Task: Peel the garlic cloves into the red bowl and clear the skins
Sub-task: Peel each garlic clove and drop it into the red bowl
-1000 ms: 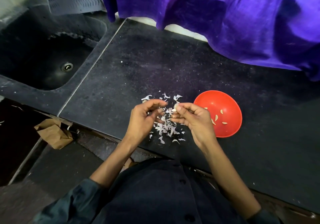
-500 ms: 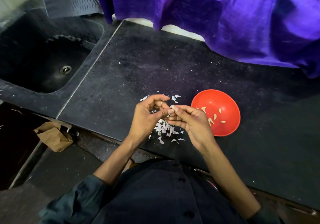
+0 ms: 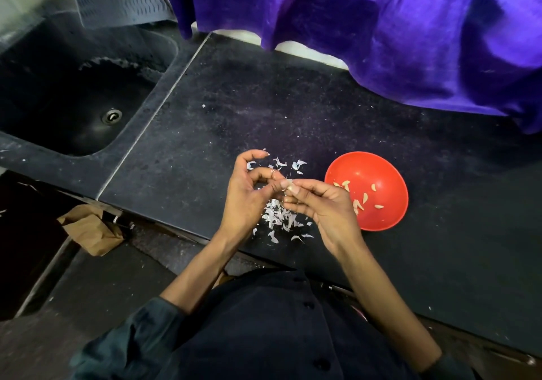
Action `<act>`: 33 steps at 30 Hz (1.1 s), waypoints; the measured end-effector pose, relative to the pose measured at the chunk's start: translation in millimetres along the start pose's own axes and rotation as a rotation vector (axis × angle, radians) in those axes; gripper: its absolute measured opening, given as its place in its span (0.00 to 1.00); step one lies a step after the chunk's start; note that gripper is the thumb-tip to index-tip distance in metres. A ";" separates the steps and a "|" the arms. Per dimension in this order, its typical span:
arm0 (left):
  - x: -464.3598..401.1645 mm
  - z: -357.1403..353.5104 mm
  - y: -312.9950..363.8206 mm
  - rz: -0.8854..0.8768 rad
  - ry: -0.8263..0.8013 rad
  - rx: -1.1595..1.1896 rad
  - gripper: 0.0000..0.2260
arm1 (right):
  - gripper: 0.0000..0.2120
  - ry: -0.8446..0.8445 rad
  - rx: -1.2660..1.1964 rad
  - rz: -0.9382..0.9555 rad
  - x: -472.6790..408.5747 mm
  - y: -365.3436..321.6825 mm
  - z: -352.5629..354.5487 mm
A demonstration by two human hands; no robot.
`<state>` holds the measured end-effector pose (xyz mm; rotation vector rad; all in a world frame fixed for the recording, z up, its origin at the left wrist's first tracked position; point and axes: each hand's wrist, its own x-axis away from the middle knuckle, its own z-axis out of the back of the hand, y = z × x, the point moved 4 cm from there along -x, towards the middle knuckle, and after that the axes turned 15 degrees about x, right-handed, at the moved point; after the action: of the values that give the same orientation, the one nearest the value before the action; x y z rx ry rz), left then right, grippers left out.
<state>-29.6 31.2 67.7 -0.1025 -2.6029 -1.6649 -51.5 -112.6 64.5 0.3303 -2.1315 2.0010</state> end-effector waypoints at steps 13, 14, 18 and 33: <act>-1.2 3.5 -5.4 0.014 0.006 -0.051 0.21 | 0.07 0.007 0.040 0.014 1.2 0.7 -4.5; -1.4 3.1 -4.8 0.029 -0.024 -0.033 0.21 | 0.08 -0.035 -0.012 -0.017 1.3 1.2 -3.9; -2.0 1.3 -4.3 0.041 -0.079 -0.027 0.21 | 0.08 -0.101 -0.152 -0.100 1.5 3.9 -4.8; 4.6 2.9 -3.7 -0.025 -0.009 -0.030 0.18 | 0.09 -0.024 -0.144 -0.039 5.5 6.6 -8.8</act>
<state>-34.6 32.4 63.5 -0.0799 -2.5969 -1.7164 -58.8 -103.6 60.4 0.3715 -2.2503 1.8200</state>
